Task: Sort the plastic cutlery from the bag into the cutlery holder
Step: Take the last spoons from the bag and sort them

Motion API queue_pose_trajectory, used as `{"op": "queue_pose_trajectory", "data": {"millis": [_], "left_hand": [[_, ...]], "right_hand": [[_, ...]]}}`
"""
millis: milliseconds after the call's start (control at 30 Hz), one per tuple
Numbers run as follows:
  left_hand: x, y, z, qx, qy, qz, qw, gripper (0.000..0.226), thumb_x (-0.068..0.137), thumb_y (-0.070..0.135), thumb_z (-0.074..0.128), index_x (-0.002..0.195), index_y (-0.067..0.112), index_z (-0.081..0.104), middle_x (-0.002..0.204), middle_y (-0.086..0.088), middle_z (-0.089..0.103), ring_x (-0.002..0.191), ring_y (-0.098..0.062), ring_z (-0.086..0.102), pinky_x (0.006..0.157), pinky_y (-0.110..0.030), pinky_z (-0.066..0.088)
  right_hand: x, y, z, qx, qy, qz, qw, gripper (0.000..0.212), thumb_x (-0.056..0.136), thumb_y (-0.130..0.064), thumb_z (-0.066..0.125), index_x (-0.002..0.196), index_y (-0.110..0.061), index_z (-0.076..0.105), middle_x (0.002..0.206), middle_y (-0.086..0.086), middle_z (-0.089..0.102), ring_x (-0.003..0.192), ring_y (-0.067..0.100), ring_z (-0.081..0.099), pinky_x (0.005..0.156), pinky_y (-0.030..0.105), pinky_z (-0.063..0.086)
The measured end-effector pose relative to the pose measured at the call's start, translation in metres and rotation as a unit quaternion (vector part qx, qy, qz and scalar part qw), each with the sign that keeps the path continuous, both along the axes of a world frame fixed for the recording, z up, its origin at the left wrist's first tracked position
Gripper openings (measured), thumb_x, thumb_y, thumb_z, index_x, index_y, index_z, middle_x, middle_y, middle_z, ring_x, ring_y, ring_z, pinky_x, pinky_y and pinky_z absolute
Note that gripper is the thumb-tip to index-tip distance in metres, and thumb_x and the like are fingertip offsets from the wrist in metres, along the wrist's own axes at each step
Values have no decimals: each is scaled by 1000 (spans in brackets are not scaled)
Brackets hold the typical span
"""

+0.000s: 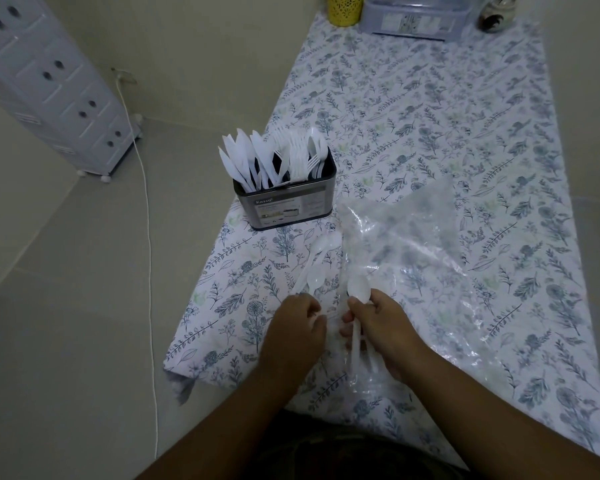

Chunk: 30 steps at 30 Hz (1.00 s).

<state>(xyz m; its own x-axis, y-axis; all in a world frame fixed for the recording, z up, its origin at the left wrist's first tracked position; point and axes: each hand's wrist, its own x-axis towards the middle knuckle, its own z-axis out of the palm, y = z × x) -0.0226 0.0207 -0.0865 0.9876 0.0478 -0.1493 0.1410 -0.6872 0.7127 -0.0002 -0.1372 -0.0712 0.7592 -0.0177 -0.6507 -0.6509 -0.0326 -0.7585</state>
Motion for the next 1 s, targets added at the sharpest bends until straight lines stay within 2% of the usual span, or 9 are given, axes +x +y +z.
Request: {"op": "queue_pose_trajectory", "data": {"millis": [133, 233, 333, 433, 600, 700, 833, 933, 1000], "left_hand": [[10, 8, -12, 72, 39, -15, 996, 25, 91, 22, 65, 113, 21, 54, 100, 3, 58, 93, -13, 58, 80, -29, 54], [11, 8, -10, 32, 38, -1, 999, 26, 90, 16, 64, 115, 19, 57, 87, 7, 62, 80, -7, 64, 69, -17, 54], [6, -1, 1, -54, 43, 39, 997, 30, 88, 13, 68, 115, 23, 64, 76, 9, 63, 69, 2, 62, 61, -7, 48], [0, -16, 9, -95, 29, 16, 995, 30, 87, 14, 70, 116, 21, 70, 77, 13, 65, 70, 5, 63, 62, -6, 48], [2, -26, 14, -65, -5, -74, 995, 17, 91, 25, 65, 106, 25, 74, 81, 8, 65, 73, -4, 59, 68, -12, 46], [2, -27, 16, -61, -18, -127, 990, 11, 92, 22, 65, 98, 20, 73, 71, 6, 60, 71, -9, 56, 62, -10, 39], [13, -18, 10, -51, -21, -101, 993, 10, 91, 19, 64, 94, 18, 73, 77, 10, 60, 71, -5, 57, 66, -9, 42], [40, -3, -5, 6, -19, -2, 1000, 5, 92, 20, 64, 93, 15, 63, 90, 4, 59, 82, -8, 57, 69, -14, 45], [58, 6, -14, 43, -9, 39, 998, 16, 90, 22, 67, 101, 13, 60, 98, 0, 57, 91, -13, 55, 74, -18, 45]], "right_hand": [[-2, -4, -2, -14, 34, -11, 999, 20, 104, -28, 53, 95, -12, 61, 77, 9, 65, 52, 17, 52, 50, 32, 47], [-2, -7, -4, 40, 66, -24, 997, 9, 101, -15, 53, 98, -7, 58, 73, 9, 59, 55, 18, 50, 49, 31, 45], [0, -5, -5, 59, 57, -32, 996, 10, 100, -10, 53, 107, -6, 57, 79, 16, 58, 62, 24, 58, 58, 37, 57], [-1, 0, -6, 92, 61, -61, 992, 15, 102, -16, 56, 115, -8, 57, 101, 23, 69, 89, 36, 73, 76, 48, 64], [-1, 3, -7, 116, 48, -64, 990, 29, 105, -28, 52, 113, -1, 59, 105, 23, 73, 88, 29, 75, 71, 37, 60], [0, 0, -9, 79, 13, -45, 996, 25, 105, -28, 52, 113, -10, 67, 107, 20, 74, 97, 31, 73, 85, 46, 61], [1, -5, -6, 43, 39, -50, 997, 24, 105, -23, 47, 107, -13, 69, 93, 18, 71, 75, 29, 65, 62, 37, 55], [0, -6, -6, 21, 45, -47, 998, 23, 105, -25, 47, 105, -16, 68, 89, 11, 67, 68, 19, 56, 56, 33, 48], [-1, -4, -5, 25, 43, -50, 997, 20, 104, -25, 50, 106, -19, 69, 87, 8, 66, 67, 18, 54, 55, 32, 46]]}}
